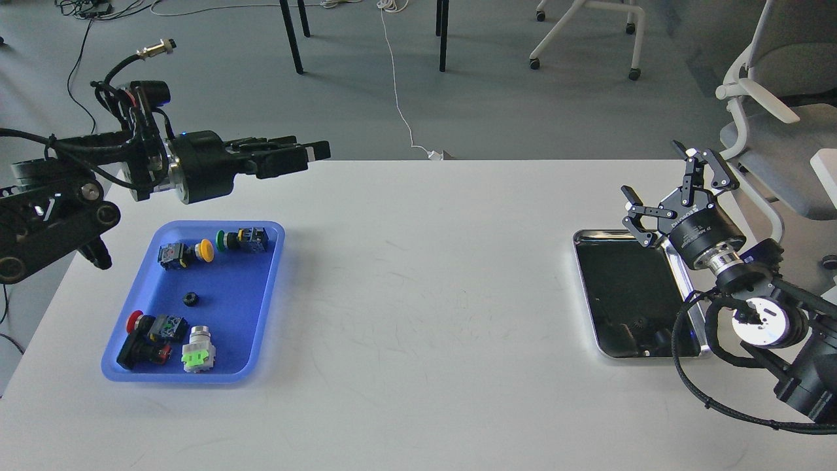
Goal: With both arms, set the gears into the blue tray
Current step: 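Raise the left arm and move the right gripper toward the metal tray, then grasp another black gear in the metal tray with the right gripper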
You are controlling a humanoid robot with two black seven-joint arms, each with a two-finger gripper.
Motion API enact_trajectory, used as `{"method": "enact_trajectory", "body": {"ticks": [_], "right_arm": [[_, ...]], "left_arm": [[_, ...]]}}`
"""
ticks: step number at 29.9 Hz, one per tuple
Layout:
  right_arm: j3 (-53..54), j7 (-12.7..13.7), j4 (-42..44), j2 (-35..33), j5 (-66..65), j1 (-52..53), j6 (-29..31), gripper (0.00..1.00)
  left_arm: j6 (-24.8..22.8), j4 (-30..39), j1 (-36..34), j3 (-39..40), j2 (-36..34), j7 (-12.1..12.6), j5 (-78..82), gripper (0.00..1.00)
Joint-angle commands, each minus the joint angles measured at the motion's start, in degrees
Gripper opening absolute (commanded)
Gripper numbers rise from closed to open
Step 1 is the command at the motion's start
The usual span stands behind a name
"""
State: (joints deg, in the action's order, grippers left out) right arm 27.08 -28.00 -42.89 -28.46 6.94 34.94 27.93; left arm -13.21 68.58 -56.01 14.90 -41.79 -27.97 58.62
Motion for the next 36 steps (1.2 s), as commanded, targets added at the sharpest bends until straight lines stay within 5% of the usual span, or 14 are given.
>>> {"method": "enact_trajectory", "body": {"ticks": [1,11,15,23,36], "right_arm": [[0.0,0.0,-1.0,-0.5,0.0,0.3,0.1,0.99],[0.0,0.0,-2.7,-2.3,-2.4,0.7,0.1,0.99],[0.0,0.0,-4.0,-4.3,-9.7,0.9,0.1,0.99],[-7.4,0.0,-15.4,-17.1,-42.2,10.4,0.1,0.99],[-44.6,0.0,-27.6,-26.6,-97.6,38.8,0.1,0.99]], "left_arm": [[-0.3,0.9,4.4,4.9,4.5,0.0,-18.1,0.99],[-0.3,0.5,26.1,33.5,18.5,0.0,-22.8,0.99],[-0.6,0.1,33.1,41.2,21.8,6.7,-22.8,0.99],[-0.6,-0.7,37.1,42.8,22.6,7.1,-22.7,0.99],[-0.6,-0.1,37.0,43.0,22.4,7.1,-22.6,0.99]]}}
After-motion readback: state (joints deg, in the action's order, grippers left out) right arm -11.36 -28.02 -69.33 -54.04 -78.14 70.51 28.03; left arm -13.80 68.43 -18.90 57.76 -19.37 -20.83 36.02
